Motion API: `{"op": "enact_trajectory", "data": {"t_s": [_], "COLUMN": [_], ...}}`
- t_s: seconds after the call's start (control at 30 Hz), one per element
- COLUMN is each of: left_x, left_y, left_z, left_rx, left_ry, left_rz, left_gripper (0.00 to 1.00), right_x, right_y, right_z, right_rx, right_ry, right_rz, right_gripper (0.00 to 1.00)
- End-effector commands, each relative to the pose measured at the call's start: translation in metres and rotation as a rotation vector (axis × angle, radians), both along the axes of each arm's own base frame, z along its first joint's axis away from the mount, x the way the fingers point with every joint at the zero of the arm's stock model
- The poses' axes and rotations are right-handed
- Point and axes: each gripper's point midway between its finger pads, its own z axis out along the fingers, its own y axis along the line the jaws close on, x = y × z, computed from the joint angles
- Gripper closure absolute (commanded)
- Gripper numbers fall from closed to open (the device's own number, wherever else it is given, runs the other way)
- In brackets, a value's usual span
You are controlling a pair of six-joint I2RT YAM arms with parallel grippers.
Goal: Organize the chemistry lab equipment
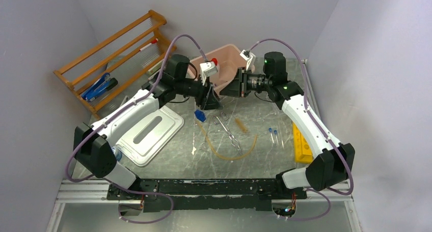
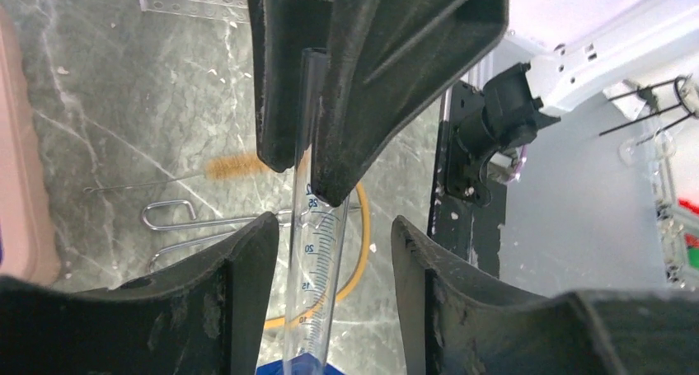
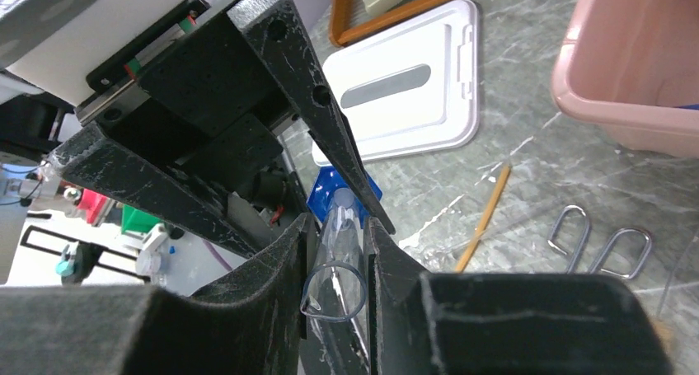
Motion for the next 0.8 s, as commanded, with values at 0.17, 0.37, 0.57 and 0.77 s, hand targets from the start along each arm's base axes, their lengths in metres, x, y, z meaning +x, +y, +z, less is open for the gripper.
{"op": "enact_trajectory", "data": {"t_s": [0.17, 0.37, 0.57, 0.77], "left_x": [-0.011, -0.005, -0.001, 0.044], "left_y": [0.017, 0.024, 0.033, 0.038], "left_z": [0.015, 0.009, 0.008, 0.000], "left_rx": [0.018, 0.051, 0.094, 0.207], "left_ry": [-0.064, -0.093, -0.183, -0.240], "left_rz": [-0.106, -0.097, -0.106, 0.066], "left_gripper": [0.50, 0.60, 0.95, 0.95], "right_x": [-0.003, -0.004, 0.005, 0.056], "right_y": [0.005, 0.006, 0.005, -0.019], "right_z": [0.026, 0.032, 0.030, 0.034], "right_rx": [0.058, 0.072, 0.055, -0.003], "right_ry": [-0.062, -0.078, -0.087, -0.139], "right_rz": [0.067, 0.083, 0.035, -0.317], "right_gripper": [0.94, 0.94, 0.66, 0.26]}}
